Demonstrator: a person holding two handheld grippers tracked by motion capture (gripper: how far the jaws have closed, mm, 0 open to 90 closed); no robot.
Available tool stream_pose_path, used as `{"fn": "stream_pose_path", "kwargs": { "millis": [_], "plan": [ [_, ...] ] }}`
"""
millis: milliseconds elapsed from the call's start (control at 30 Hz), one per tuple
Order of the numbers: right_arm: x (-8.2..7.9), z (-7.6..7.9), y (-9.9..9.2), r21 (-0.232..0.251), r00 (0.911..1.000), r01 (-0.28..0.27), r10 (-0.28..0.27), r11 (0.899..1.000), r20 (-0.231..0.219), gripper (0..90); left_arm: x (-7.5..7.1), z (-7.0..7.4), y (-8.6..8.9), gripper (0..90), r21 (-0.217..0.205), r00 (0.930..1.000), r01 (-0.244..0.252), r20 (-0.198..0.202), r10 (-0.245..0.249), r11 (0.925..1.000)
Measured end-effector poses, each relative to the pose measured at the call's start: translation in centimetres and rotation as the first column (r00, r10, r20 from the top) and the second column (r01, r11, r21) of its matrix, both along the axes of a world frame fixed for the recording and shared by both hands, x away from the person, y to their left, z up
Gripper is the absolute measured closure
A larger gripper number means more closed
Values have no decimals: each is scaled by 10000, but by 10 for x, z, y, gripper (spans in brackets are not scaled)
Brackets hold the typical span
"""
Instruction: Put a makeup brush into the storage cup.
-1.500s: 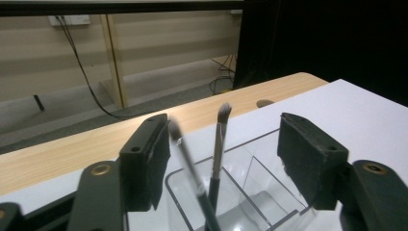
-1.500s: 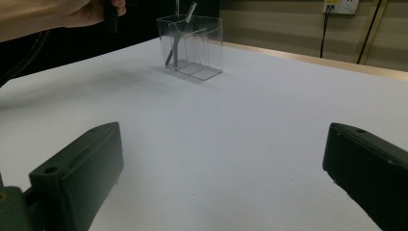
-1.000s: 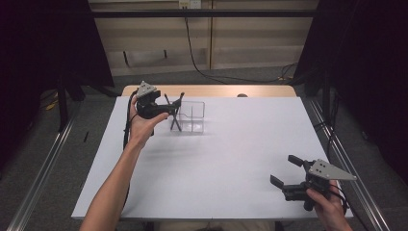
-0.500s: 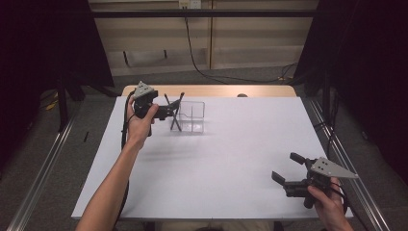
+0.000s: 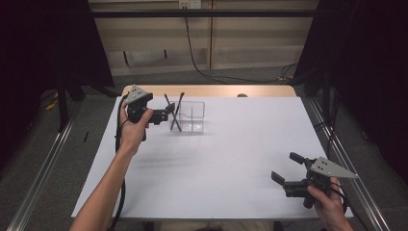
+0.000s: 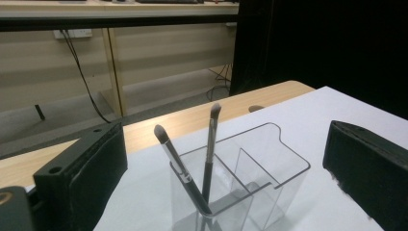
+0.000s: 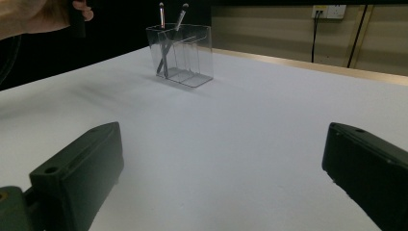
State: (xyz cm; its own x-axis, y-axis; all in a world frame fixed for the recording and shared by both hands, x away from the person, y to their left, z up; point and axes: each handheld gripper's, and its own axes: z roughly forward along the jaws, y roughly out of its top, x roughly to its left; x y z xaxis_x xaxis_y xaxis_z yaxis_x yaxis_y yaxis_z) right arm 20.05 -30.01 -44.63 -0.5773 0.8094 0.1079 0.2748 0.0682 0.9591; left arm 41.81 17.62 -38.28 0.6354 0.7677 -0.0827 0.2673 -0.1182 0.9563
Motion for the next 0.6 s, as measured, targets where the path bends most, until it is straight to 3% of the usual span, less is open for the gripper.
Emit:
{"fn": "stream_pose_path", "kwargs": {
  "millis": [200,333,433,600],
  "plan": [
    [-3,1,0,-78,10000,90,-89,9999,26,1,-10,3,2,16,87,9998,97,159,-99,9999],
    [-4,1,-1,-65,9999,154,-154,9999,33,0,-16,2,6,16,102,9999,87,99,-88,9999],
    [-4,1,-1,-37,9999,129,-128,9999,18,0,-22,0,10,14,-164,9999,120,-25,-120,9998],
    [-3,1,-1,-38,9999,87,-87,10000,57,0,-33,-7,10,15,-5,9997,232,-106,-232,9997]
  ]
}}
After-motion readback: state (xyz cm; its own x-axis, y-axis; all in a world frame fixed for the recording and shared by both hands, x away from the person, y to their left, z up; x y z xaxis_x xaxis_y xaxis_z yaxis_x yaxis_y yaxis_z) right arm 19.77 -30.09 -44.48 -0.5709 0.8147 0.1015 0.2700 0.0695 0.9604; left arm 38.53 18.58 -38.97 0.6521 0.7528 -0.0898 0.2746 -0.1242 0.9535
